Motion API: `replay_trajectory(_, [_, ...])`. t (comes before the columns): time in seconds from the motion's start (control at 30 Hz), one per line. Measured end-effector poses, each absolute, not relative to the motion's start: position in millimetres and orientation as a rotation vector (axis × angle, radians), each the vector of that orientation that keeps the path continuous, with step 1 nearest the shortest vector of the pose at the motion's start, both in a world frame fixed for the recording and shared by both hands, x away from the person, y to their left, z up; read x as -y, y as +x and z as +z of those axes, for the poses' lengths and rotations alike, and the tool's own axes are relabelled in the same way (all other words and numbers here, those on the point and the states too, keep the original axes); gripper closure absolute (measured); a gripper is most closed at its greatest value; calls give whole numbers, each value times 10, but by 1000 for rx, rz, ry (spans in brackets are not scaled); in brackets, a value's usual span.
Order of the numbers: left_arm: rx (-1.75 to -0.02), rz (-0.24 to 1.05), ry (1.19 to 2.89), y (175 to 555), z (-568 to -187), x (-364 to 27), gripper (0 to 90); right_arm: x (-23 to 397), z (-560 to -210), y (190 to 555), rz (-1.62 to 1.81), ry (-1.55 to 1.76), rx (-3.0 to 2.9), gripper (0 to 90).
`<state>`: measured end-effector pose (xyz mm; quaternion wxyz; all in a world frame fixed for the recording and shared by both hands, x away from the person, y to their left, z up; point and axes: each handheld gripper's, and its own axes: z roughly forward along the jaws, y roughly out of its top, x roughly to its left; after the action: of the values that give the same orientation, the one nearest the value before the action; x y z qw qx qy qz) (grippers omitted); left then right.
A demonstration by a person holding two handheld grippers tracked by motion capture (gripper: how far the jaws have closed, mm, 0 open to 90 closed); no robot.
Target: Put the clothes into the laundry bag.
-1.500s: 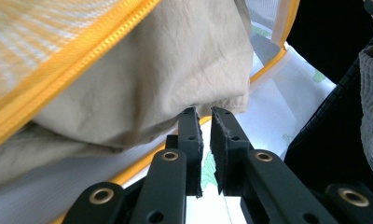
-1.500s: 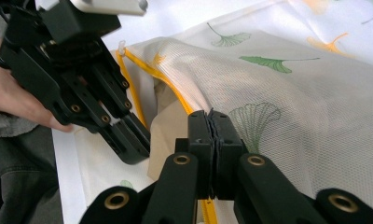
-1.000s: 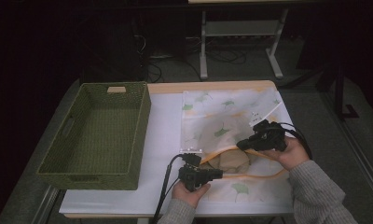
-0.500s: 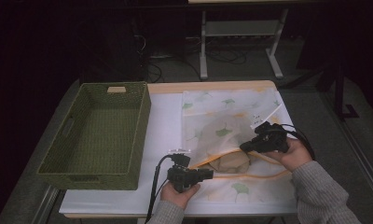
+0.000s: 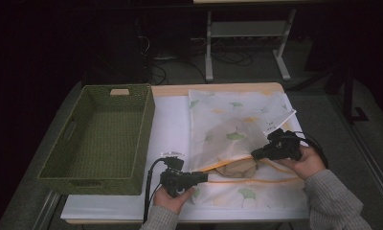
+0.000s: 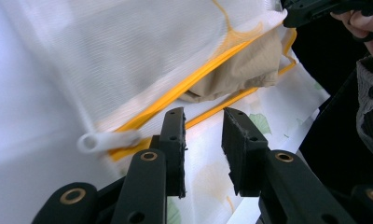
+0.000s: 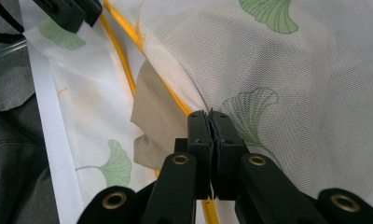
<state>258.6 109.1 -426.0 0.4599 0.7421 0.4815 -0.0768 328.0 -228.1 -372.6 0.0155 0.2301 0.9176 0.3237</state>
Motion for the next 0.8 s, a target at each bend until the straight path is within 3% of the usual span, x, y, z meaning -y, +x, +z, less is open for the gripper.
replay_trajectory(0.57, [-1225, -145, 1830, 2592, -4214, -1295, 594, 2445, -3785, 3249, 1000, 777, -2843, 865])
replay_trajectory(0.8, [-1251, -135, 1835, 2592, -4244, -1365, 558, 2401, -3749, 3250, 1022, 771, -2838, 782])
